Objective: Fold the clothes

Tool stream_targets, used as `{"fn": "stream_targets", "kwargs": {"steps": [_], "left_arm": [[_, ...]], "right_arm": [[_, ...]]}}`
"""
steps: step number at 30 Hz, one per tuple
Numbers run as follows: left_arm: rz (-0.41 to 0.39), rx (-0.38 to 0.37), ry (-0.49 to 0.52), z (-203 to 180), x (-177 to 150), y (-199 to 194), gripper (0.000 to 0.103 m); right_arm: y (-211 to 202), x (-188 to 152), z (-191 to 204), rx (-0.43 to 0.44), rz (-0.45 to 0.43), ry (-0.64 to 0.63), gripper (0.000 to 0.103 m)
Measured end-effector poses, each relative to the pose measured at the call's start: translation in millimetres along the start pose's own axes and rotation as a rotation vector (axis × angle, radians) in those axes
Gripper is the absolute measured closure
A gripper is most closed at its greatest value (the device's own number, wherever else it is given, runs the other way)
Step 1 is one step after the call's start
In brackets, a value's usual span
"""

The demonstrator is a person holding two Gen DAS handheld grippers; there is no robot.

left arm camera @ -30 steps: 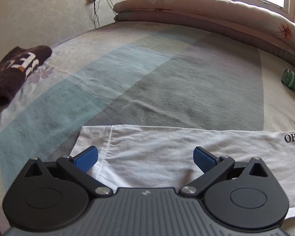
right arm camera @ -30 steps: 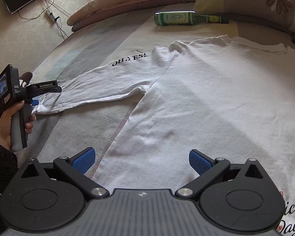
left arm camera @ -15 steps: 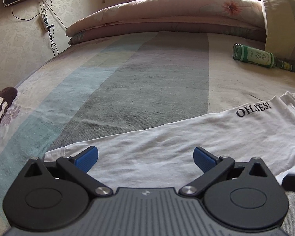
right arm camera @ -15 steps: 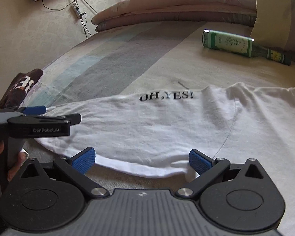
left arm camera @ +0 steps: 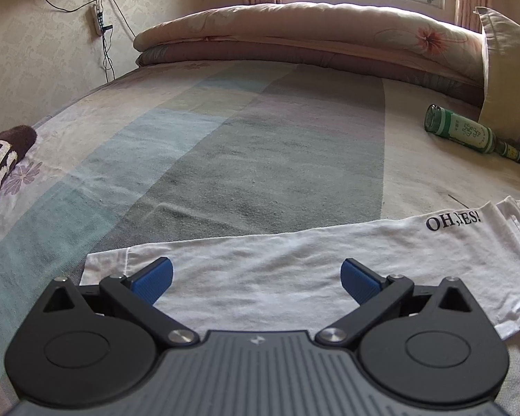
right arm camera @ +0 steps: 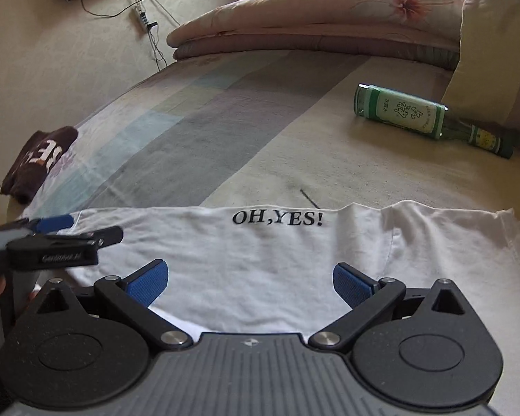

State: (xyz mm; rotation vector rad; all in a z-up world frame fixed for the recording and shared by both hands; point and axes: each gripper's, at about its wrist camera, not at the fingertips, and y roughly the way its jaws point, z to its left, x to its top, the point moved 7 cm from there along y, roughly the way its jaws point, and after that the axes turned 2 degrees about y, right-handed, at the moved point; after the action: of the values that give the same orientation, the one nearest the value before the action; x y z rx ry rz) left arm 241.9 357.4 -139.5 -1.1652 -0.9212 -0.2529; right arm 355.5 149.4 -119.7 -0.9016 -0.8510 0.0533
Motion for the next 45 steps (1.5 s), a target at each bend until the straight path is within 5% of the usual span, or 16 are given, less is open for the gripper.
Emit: {"fn": "stream_targets", "kwargs": {"steps": [3, 9, 15, 22, 31, 40, 43, 45], "left_arm": [[0.002, 0.004, -0.008, 3, -1, 1, 0.001], [-0.004, 0.003, -0.008, 8, 0, 0, 0.001], [-0.035, 0.005, -0.020, 12, 8, -13, 0.001], [-0.077, -0.078, 0.029, -23, 18, -39, 0.001], [-0.090, -0.247, 0.300, -127, 3, -70, 0.001], [-0.106, -0.377, 0.511, -207, -29, -107, 0.001], [-0.126, -0.435, 0.515, -220, -31, -126, 0.001], [-0.135, -0.472, 0.512, -228, -32, -136, 0.001]], "right_arm": [[38, 6, -18, -0.050, 0.057, 0.016, 0.000], [72, 22, -26, -0.131, -0.010, -0.030, 0.000], [11, 24, -20, -0.163, -0.009, -0.062, 0.000], [-85, -43, -35, -0.266, 0.075, -0.118, 0.000], [-85, -133, -30, -0.429, 0.096, -0.044, 0.000], [-126, -221, 50, -0.279, 0.265, -0.075, 0.000], [-155, -239, 56, -0.221, 0.285, -0.012, 0.000], [-177, -240, 48, -0.283, 0.223, 0.000, 0.000]]}}
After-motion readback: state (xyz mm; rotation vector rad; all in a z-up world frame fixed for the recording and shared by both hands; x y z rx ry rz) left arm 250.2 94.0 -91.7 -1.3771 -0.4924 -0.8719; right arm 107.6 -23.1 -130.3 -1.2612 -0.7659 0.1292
